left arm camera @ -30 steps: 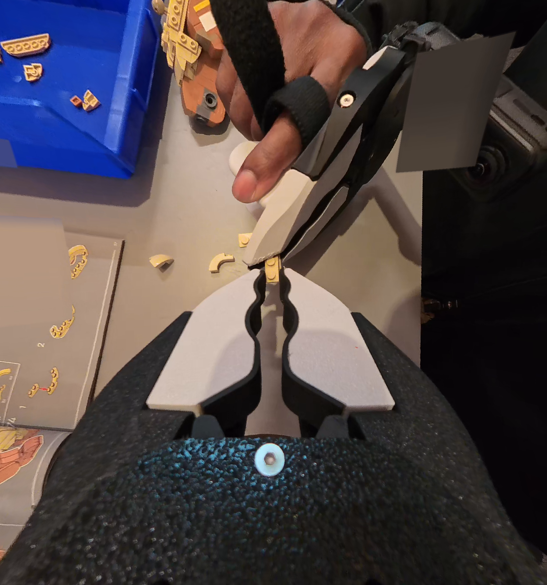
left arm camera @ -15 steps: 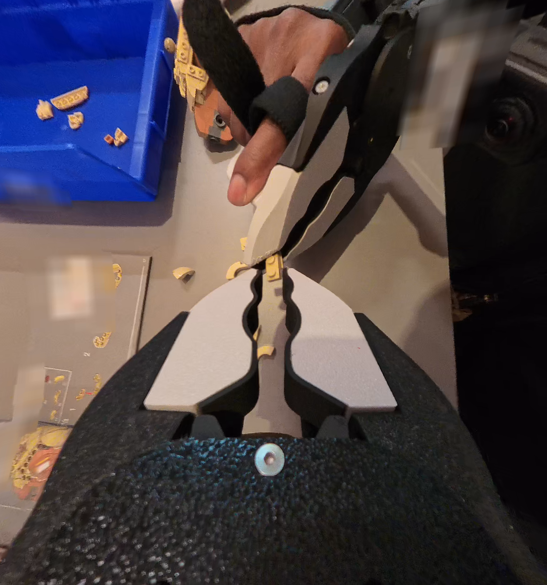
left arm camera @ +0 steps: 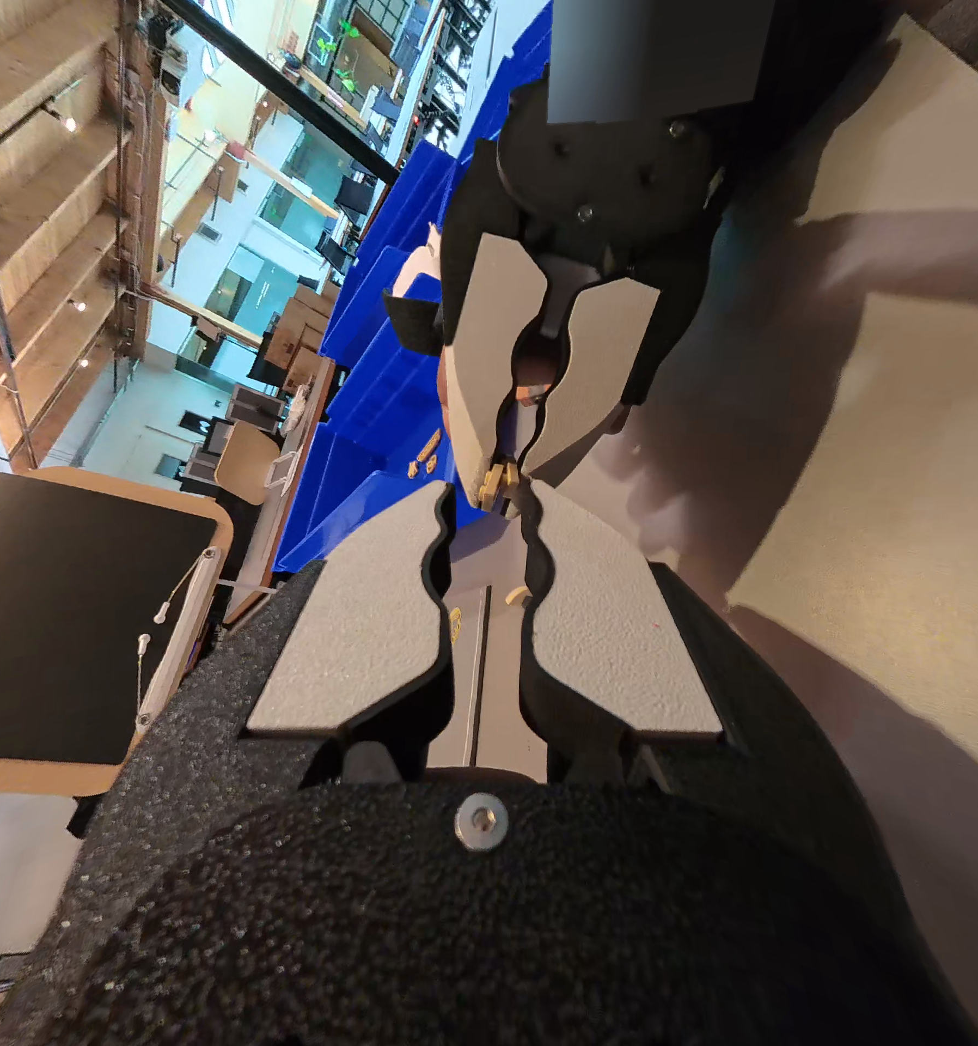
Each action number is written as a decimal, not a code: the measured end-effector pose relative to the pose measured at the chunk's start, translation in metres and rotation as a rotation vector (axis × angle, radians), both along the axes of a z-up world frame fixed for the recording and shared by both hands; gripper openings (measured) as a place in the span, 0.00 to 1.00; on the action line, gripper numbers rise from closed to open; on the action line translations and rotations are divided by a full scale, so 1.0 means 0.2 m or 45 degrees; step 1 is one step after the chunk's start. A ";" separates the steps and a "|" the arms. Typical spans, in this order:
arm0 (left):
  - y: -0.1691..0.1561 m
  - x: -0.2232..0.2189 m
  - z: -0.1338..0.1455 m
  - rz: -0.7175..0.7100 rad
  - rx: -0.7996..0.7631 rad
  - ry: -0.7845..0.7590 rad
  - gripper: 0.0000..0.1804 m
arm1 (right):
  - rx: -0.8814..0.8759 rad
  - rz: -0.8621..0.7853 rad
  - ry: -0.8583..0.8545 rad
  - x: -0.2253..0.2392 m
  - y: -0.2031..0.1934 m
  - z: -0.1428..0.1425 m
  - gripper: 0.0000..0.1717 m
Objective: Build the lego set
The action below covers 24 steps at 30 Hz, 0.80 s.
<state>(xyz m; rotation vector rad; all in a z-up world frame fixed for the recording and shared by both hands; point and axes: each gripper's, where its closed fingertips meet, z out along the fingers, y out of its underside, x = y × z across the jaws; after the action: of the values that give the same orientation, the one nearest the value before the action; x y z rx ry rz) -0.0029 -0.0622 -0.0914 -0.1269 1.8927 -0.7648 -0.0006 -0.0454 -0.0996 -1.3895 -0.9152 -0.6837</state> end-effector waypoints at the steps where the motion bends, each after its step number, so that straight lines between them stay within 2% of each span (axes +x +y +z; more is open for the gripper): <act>1: 0.00 0.00 0.00 -0.002 0.001 -0.003 0.12 | -0.002 0.001 0.005 0.00 0.00 0.00 0.04; 8: -0.02 0.02 -0.01 -0.016 0.044 -0.034 0.06 | -0.015 0.004 0.049 0.00 0.00 0.01 0.04; 19: -0.02 0.00 -0.02 -0.051 0.191 -0.026 0.04 | -0.047 0.006 0.058 -0.01 0.00 -0.01 0.03; 24: -0.02 0.01 -0.02 -0.056 0.076 0.036 0.04 | -0.078 0.018 0.119 -0.01 0.00 0.00 0.03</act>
<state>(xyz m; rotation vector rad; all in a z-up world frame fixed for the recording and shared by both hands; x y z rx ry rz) -0.0013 -0.0660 -0.0949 -0.0596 1.9486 -0.7389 -0.0018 -0.0454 -0.1005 -1.4561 -0.8769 -0.5795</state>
